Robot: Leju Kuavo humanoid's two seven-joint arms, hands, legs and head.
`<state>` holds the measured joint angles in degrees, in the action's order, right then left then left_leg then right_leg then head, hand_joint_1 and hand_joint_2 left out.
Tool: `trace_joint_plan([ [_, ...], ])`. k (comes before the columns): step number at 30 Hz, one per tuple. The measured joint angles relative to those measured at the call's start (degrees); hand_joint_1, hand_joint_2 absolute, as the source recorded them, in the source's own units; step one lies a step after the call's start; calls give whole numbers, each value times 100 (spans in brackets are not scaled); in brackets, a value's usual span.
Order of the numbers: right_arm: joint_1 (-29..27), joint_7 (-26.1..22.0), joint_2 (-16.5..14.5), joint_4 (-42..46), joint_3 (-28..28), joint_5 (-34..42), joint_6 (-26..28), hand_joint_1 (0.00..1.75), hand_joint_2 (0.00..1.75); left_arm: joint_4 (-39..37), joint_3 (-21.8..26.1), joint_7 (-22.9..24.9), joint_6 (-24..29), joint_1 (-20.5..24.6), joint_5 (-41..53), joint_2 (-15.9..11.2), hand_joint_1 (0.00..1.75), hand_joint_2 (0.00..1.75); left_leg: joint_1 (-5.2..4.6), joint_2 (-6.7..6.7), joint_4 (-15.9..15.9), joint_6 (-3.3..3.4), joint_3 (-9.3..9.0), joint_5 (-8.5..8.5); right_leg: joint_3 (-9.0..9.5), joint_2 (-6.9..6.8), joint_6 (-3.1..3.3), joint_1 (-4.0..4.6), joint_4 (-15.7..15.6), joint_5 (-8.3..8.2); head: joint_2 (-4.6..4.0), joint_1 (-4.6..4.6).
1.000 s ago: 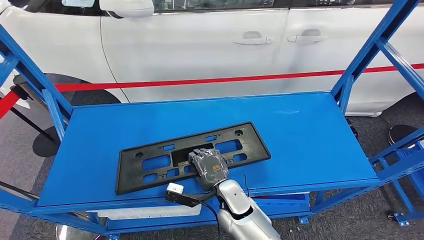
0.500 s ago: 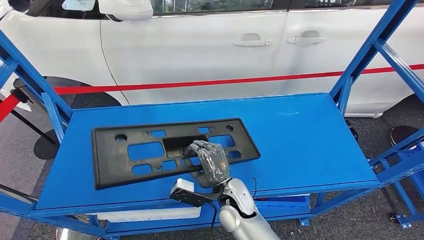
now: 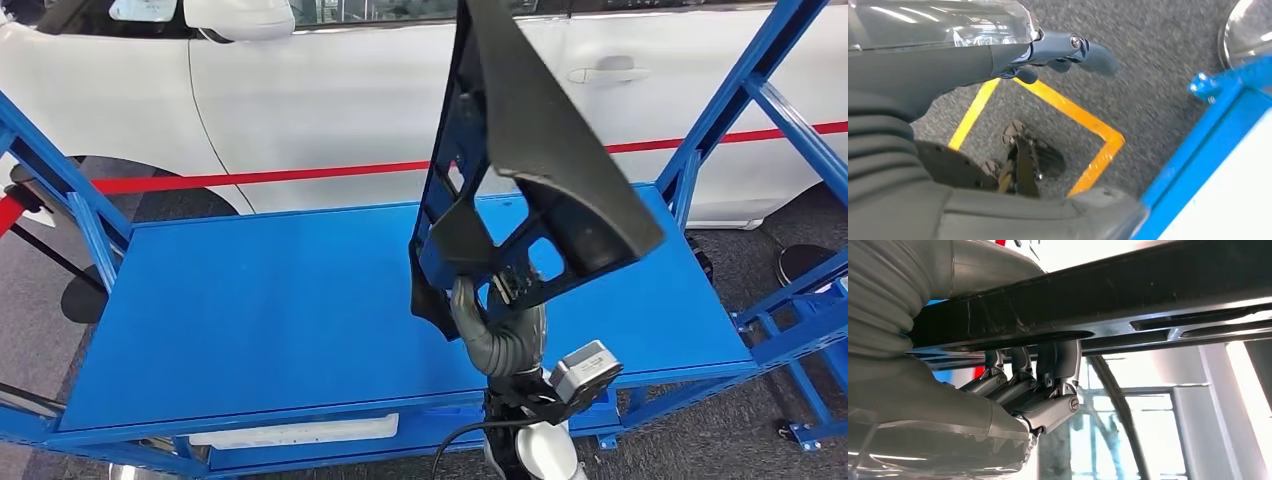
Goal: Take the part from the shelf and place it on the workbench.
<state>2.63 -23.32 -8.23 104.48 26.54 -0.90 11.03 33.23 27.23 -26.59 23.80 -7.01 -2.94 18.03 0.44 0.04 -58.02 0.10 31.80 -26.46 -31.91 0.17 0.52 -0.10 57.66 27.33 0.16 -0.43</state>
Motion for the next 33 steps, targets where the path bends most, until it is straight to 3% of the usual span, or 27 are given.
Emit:
trace_joint_plan([
  [3,-203,43,5,96,-191,79,98,175,175,-191,357,-30,-65,90,195,7,0,175,22,-13,86,99,-28,46,-39,-10,-97,-12,103,90,0,6],
  [4,-264,31,7,116,-246,50,144,175,175,-244,458,-44,-84,118,226,10,0,175,35,-8,115,134,-39,69,-128,-9,-122,-14,300,222,0,16],
  [7,-444,-19,17,138,-360,-36,180,175,175,-388,688,-66,-118,186,261,13,0,175,31,12,117,175,-33,90,-638,-10,-166,-32,1339,741,0,34],
  [8,-509,-27,21,137,-389,-56,182,175,175,-424,743,-70,-135,201,267,13,0,175,30,12,110,174,-27,89,-744,-11,-176,-38,1547,785,0,34],
  [9,-566,-33,22,137,-413,-76,182,175,175,-454,788,-76,-156,215,273,14,0,175,29,9,100,170,-21,85,-746,-11,-182,-47,1546,712,0,36],
  [10,-615,-43,23,138,-431,-100,182,175,175,-478,829,-81,-173,228,280,15,0,175,29,4,85,162,-16,79,-640,-12,-184,-58,1332,544,-1,36],
  [12,-684,-84,22,147,-452,-174,182,175,175,-514,894,-86,-188,255,290,19,0,175,18,-7,29,126,4,53,-277,-11,-175,-75,608,179,-1,38],
  [13,-713,-112,22,155,-457,-220,183,175,175,-527,924,-86,-187,267,292,19,0,175,7,-12,-10,98,25,38,-151,-5,-157,-76,336,77,-1,35],
  [14,-746,-139,21,168,-462,-266,184,175,175,-536,949,-86,-189,278,294,19,0,175,-5,-16,-43,67,48,30,-95,2,-134,-70,191,37,0,33],
  [17,-858,-213,20,212,-465,-380,188,175,175,-557,1009,-87,-194,296,296,16,0,175,4,-18,-81,-28,95,31,-137,9,-21,-50,150,-4,1,29],
  [19,-912,-246,10,254,-452,-428,190,175,175,-571,1034,-86,-199,305,294,14,0,175,20,-15,-290,-84,181,-188,-180,-10,70,-61,129,-63,0,9],
  [22,-1026,-318,-3,335,-428,-497,188,175,175,-578,1058,-86,-207,317,286,13,0,175,27,-11,-1240,-130,479,-860,-288,-45,140,-43,130,-148,-1,-20],
  [23,-1080,-359,-3,359,-424,-514,179,175,175,-580,1062,-86,-208,319,276,13,0,175,27,-11,-1488,-130,521,-989,-334,-52,147,-28,135,-180,-1,-18],
  [24,-1137,-406,-3,380,-422,-523,162,175,175,-582,1066,-86,-209,319,263,13,0,175,25,-11,-1546,-117,469,-1012,-383,-56,150,-12,142,-215,-1,-18],
  [25,-1190,-456,-3,403,-422,-526,135,175,175,-584,1069,-86,-209,320,249,13,0,175,21,-11,-1380,-91,307,-934,-430,-57,150,3,148,-251,-1,-18],
  [27,-1280,-557,-3,458,-423,-515,51,175,175,-584,1071,-86,-206,335,217,10,0,175,-5,-10,-563,0,-233,-676,-505,-51,138,30,155,-331,0,-16],
  [29,-1352,-654,-3,510,-424,-492,-58,175,175,-586,1071,-85,-197,361,182,4,0,175,-51,2,37,78,-567,-522,-539,-54,87,33,147,-411,1,-17],
  [31,-1409,-726,-3,539,-425,-476,-157,175,175,-589,1071,-82,-186,375,149,2,0,175,-97,9,128,120,-577,-445,-540,-70,7,7,116,-495,1,-29],
  [33,-1459,-773,-2,563,-428,-476,-221,175,175,-599,1071,-79,-181,380,120,12,0,175,-76,16,201,158,-543,-297,-555,-68,-68,-6,111,-502,0,-29],
])
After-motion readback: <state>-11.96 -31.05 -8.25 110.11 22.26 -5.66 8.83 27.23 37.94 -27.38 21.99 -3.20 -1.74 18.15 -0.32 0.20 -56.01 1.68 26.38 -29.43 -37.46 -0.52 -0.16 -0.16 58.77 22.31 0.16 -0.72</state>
